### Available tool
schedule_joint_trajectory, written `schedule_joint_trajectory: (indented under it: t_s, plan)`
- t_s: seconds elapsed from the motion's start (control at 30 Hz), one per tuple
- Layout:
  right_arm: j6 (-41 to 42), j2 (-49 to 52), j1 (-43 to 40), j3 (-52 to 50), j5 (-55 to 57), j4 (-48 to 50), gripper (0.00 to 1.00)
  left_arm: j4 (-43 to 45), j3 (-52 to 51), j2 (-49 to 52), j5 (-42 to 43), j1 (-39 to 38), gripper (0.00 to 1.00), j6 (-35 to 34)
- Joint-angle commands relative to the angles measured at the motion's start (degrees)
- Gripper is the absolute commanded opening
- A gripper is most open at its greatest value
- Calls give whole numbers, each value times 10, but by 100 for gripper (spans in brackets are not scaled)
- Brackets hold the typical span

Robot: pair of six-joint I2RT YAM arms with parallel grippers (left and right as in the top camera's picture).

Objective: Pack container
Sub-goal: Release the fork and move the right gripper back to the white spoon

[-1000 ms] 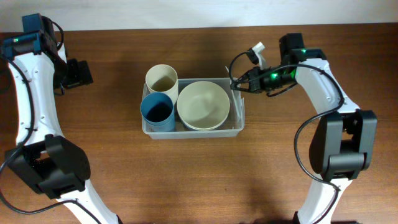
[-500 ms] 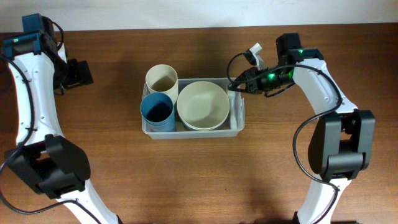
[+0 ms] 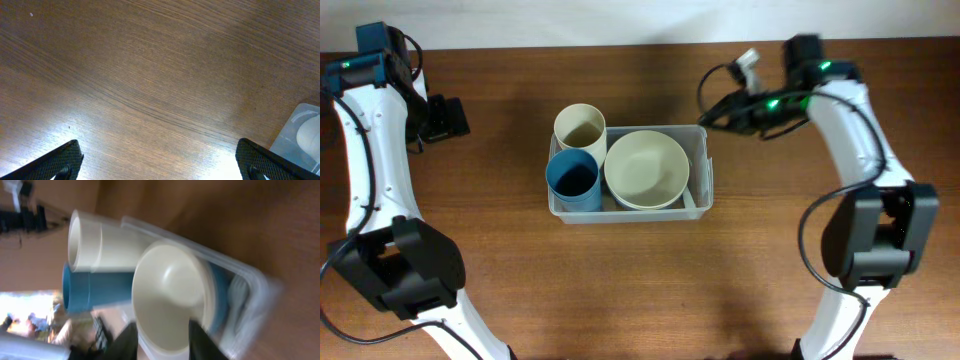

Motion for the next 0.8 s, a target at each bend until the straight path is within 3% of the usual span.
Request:
schedule_joint_trajectory:
  t_s: [0.0,0.2,0.43,0.57,0.77]
  plan:
    - [3,-9,-53,112,159,-78,29,0,9,-1,6,2,100,-6]
    - [82,-8,-136,169,472,-191,32,0,9,-1,6,2,100,-6]
    - [82,-7,-210,71,495,-156,39,0,9,-1,6,2,100,-6]
    - [65,-6,-233,-17,495,-68,50,0,9,-1,6,2,100,-6]
    - [58,7,-235,-98,564,57,60,0,9,-1,6,2,100,-6]
